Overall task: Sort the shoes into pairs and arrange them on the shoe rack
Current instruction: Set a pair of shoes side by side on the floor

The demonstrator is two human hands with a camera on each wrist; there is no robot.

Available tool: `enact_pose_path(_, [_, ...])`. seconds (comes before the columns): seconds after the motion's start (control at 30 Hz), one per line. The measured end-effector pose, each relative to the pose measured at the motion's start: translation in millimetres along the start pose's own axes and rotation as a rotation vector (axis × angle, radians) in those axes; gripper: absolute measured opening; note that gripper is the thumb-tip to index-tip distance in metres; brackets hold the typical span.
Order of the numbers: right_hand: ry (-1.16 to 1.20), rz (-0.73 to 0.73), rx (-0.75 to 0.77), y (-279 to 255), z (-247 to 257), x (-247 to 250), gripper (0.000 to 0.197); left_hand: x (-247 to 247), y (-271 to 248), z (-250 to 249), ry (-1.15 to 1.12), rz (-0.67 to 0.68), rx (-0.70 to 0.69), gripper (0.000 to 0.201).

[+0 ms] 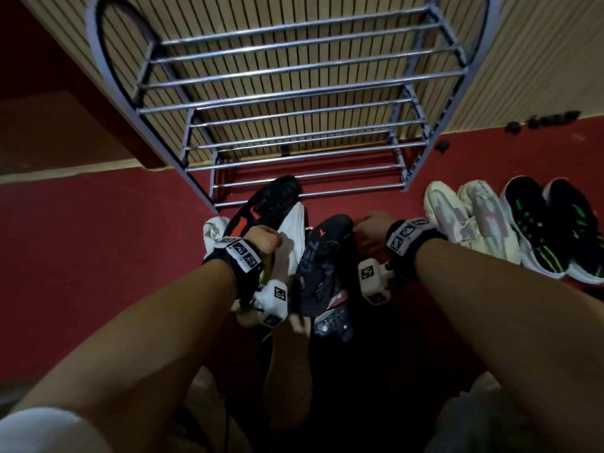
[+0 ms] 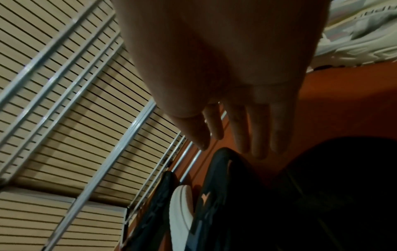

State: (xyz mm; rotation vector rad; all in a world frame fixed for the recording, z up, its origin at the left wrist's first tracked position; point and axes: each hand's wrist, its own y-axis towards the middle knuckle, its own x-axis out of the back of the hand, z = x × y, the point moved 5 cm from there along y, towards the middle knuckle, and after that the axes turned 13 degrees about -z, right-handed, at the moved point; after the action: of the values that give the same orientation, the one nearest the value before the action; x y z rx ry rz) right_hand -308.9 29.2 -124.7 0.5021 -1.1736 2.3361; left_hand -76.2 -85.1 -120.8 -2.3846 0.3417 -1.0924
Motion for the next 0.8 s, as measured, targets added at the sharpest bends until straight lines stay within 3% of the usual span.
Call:
enact_pose_path(0.17, [-0.112, 0.007, 0.002, 32.6, -6.1, -23.4, 0.016, -7.4, -0.5, 21.1, -0.007, 0.044, 0.028, 0.034])
enact_pose_path(0.3, [-0.242, -0.011, -0.048, 75.7, -25.0, -47.2, 0.094, -9.8, -9.3, 40.2, -0.099, 0.014, 0.083, 0.018])
enact_pose_path(0.33, [-0.26, -0.023, -0.049, 66.0, -20.8, -46.3, 0.102, -10.7, -11.4, 44.8, -0.113, 0.012, 0.1, 0.015])
enact_pose_path(0.37, [-0.272, -0.015, -0.04, 47.3, -12.9, -43.1, 0.095, -11.8, -15.5, 47.3, -0.123, 0.022, 0.113, 0.016])
enact_pose_path(0.43, [-0.239, 0.041, -0.022, 9.5, 0.1, -37.8, 0.056, -15.1, -22.9, 48.5, -0.105, 0.057, 0.115, 0.021])
enact_pose_path(0.47, [-0.202, 0.075, -0.022, 5.1, -2.8, -39.2, 0.048, -16.2, -26.3, 47.6, -0.093, 0.073, 0.11, 0.022])
enact_pose_path(0.57, [-0.07, 0.181, -0.11, -5.5, -19.7, -46.2, 0.048, -17.1, -35.1, 41.8, -0.064, 0.093, 0.082, 0.023])
enact_pose_path(0.63, [0.015, 0.255, -0.172, -18.2, -27.5, -52.8, 0.037, -18.2, -39.9, 40.3, -0.082, 0.106, 0.089, 0.024])
enact_pose_path(0.8, [0.052, 0.329, -0.192, -30.1, -37.2, -64.1, 0.028, -18.5, -50.1, 36.6, -0.166, 0.116, 0.091, 0.021])
